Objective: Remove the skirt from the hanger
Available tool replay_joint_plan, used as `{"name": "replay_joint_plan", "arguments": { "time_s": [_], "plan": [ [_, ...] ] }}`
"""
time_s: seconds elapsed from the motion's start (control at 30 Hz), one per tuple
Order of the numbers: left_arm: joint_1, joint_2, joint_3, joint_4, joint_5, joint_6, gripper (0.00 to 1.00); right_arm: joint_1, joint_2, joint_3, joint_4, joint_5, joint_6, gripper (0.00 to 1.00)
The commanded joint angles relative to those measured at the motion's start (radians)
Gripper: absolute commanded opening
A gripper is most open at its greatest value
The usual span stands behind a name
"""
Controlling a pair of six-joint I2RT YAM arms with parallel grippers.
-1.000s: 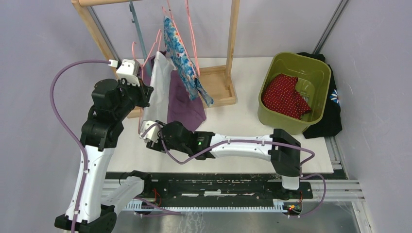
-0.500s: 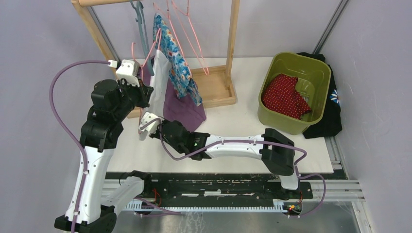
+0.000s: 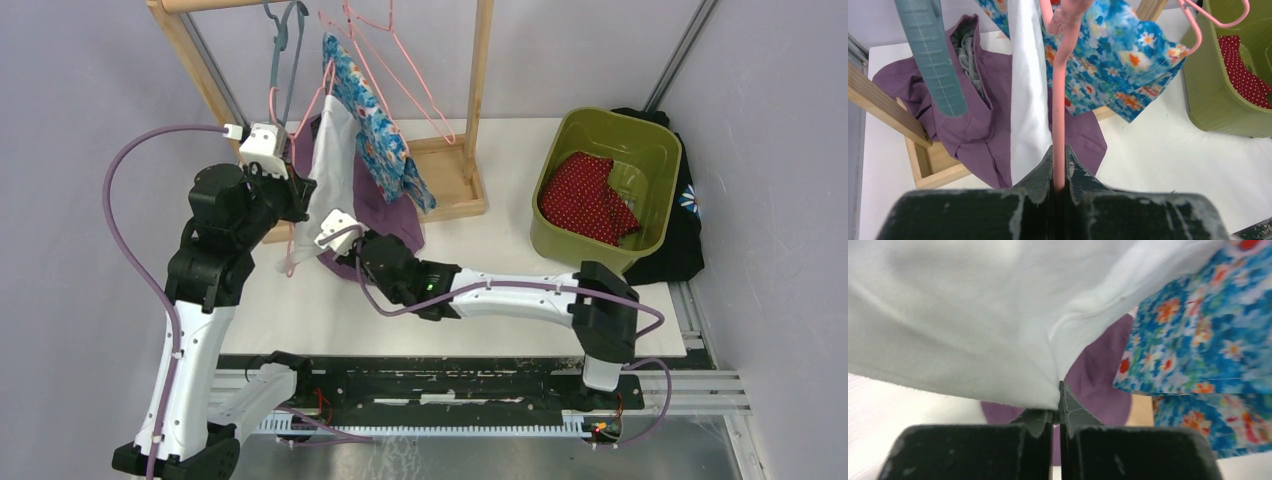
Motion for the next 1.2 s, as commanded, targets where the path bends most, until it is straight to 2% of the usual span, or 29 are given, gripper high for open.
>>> {"name": "replay_joint_plan", "arguments": {
  "time_s": [0.0, 0.3, 0.43, 0.73, 1.17],
  "plan": [
    [-0.001, -0.017, -0.001, 0.061, 0.002, -0.024, 0.03, -0.049, -0.174, -0.019, 0.036, 0.131, -0.045, 0.01],
    [-0.002, -0.001, -0.002, 0.076, 0.009, -0.026, 0.03, -0.133, -0.395, 0.11, -0.064, 0.135, -0.156, 0.01],
    [-0.001, 0.011, -0.004, 0.084, 0.008, -0.027, 0.03, -0.196, -0.462, 0.133, -0.073, 0.189, -0.228, 0.01],
    [-0.002, 0.023, 0.002, 0.098, -0.013, -0.024, 0.03, -0.536, -0.552, 0.159, -0.209, 0.176, -0.142, 0.01],
    [-0.001, 0.037, 0.004, 0.105, -0.028, -0.013, 0.03, -0.993, -0.392, 0.223, -0.385, 0.006, 0.112, 0.01]
  ]
}}
